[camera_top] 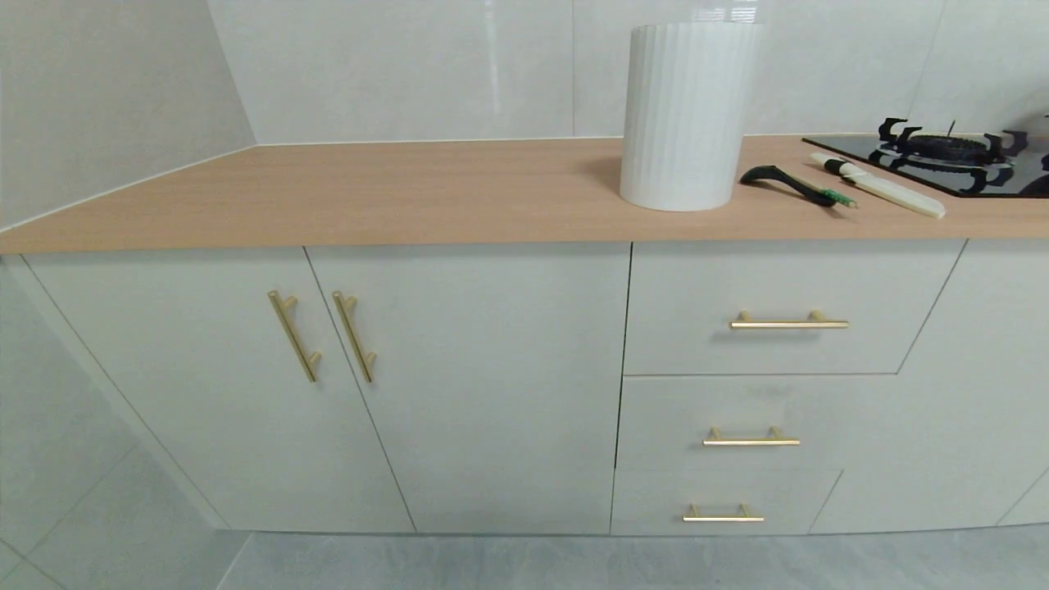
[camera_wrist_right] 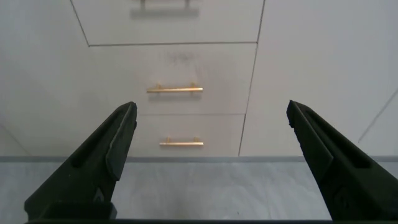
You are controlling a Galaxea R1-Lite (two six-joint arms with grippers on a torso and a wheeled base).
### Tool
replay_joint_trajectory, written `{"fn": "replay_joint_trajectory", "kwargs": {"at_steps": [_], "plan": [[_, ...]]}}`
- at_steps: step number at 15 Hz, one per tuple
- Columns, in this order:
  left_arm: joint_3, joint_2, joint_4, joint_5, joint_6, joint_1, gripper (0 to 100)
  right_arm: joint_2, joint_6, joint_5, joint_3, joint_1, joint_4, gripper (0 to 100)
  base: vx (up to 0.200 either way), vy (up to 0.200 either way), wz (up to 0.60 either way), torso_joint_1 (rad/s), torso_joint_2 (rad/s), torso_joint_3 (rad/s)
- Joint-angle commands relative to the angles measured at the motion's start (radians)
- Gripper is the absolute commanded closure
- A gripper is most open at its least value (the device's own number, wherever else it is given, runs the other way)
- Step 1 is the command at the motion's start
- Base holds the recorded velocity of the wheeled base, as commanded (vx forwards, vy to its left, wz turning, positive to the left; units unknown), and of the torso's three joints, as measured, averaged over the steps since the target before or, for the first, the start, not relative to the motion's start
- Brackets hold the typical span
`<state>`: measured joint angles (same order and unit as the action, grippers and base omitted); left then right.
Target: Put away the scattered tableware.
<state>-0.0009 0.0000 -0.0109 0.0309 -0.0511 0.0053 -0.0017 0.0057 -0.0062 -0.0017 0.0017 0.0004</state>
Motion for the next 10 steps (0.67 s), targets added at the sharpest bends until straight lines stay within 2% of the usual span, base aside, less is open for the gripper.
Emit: {"fn": "replay_joint_trajectory", "kwargs": {"at_steps": [1,6,7,8,10], "plan": [[0.001,0.000,0.000,0.000,0.000,0.001,0,0.002,0.000,0.000,0.000,0.000,0.000,0,0.200,0.000,0.00,0.007,0.00,-0.002],[-0.001,0.000,0.000,-0.003,0.016,0.001,0,0.002,-0.018,-0.003,0.000,0.000,0.000,0,0.000,0.000,0.00,0.000,0.00,0.000],[-0.001,0.000,0.000,-0.003,0.016,0.001,0,0.011,-0.026,0.006,-0.047,0.000,-0.020,0,0.000,0.000,0.00,0.000,0.00,0.000],[-0.001,0.000,0.000,-0.003,0.017,0.001,0,0.134,0.026,0.011,-0.231,0.029,-0.014,0,0.000,0.000,0.00,0.000,0.00,0.000],[-0.001,0.000,-0.001,-0.003,0.017,0.001,0,0.361,0.022,0.012,-0.357,0.067,0.041,0,0.000,0.000,0.00,0.000,0.00,0.000]]}}
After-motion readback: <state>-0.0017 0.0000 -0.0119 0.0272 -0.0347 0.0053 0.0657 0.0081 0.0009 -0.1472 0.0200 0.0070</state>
